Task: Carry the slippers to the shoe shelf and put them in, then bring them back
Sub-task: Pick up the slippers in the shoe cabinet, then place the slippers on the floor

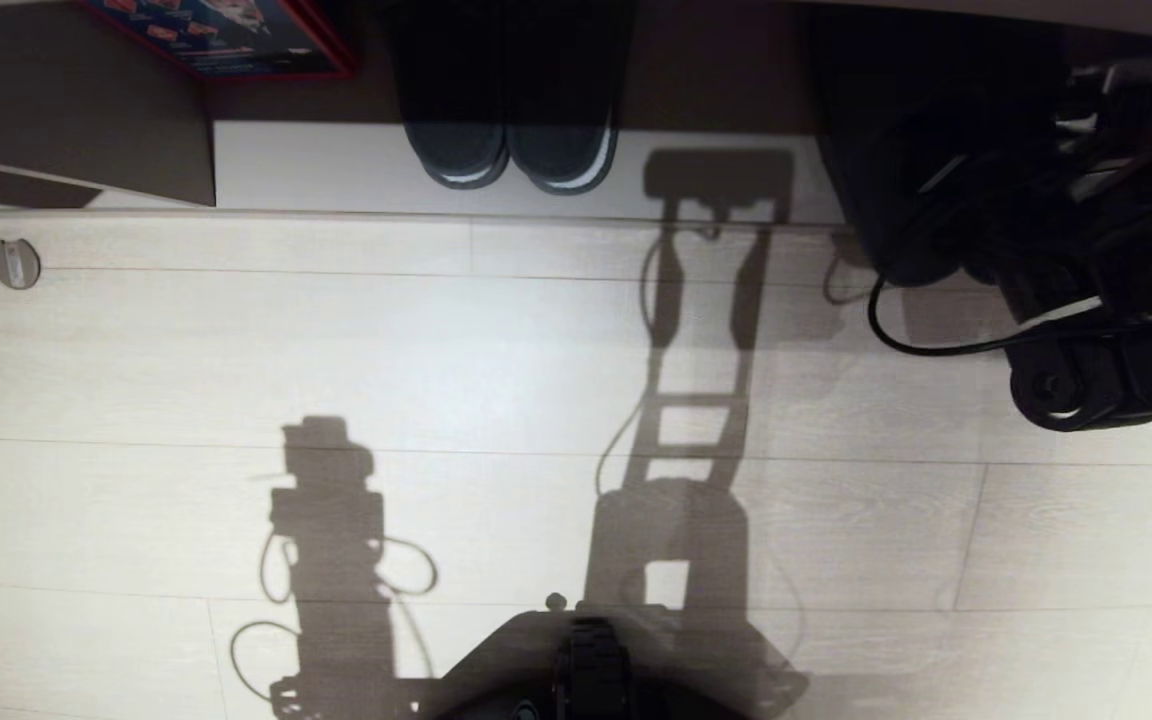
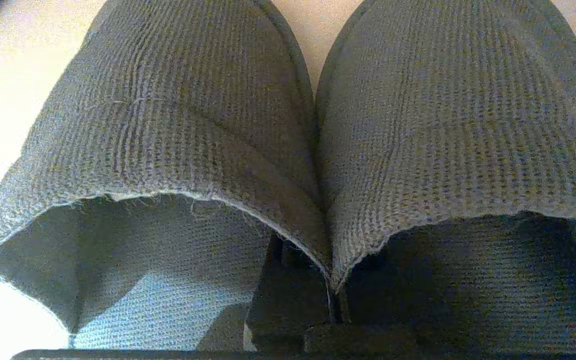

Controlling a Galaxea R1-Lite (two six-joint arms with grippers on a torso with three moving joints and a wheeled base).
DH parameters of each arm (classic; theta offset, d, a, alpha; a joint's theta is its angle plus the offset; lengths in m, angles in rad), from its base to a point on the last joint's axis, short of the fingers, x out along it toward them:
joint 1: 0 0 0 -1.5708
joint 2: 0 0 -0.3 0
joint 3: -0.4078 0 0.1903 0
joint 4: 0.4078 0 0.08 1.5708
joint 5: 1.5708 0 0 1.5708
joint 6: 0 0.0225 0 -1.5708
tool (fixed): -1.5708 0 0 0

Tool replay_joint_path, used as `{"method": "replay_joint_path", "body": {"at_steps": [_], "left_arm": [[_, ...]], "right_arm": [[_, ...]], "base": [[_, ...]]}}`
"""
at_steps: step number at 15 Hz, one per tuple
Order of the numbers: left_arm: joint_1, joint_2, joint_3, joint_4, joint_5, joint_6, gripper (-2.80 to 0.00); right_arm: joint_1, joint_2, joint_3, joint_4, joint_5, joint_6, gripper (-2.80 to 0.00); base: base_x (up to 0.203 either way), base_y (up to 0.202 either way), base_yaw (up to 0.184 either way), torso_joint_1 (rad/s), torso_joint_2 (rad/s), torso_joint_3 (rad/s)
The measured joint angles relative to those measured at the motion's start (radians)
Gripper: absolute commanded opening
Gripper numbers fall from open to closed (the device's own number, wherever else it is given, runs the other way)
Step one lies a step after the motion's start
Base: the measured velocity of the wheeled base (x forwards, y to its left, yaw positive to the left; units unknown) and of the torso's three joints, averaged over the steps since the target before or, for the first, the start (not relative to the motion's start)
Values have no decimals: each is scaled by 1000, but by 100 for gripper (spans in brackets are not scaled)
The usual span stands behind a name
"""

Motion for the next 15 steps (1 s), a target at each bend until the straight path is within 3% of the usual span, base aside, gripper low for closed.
{"method": "replay_joint_path", "body": {"at_steps": [7, 15], "left_arm": [[0, 0, 0, 0, 0, 0, -280], [0, 0, 0, 0, 0, -1, -280]], "right_arm": [[25, -298, 504, 56, 12, -9, -280], [61, -742, 791, 367, 17, -53, -280]], "base": [[0, 0, 0, 0, 0, 0], [0, 0, 0, 0, 0, 0]]}}
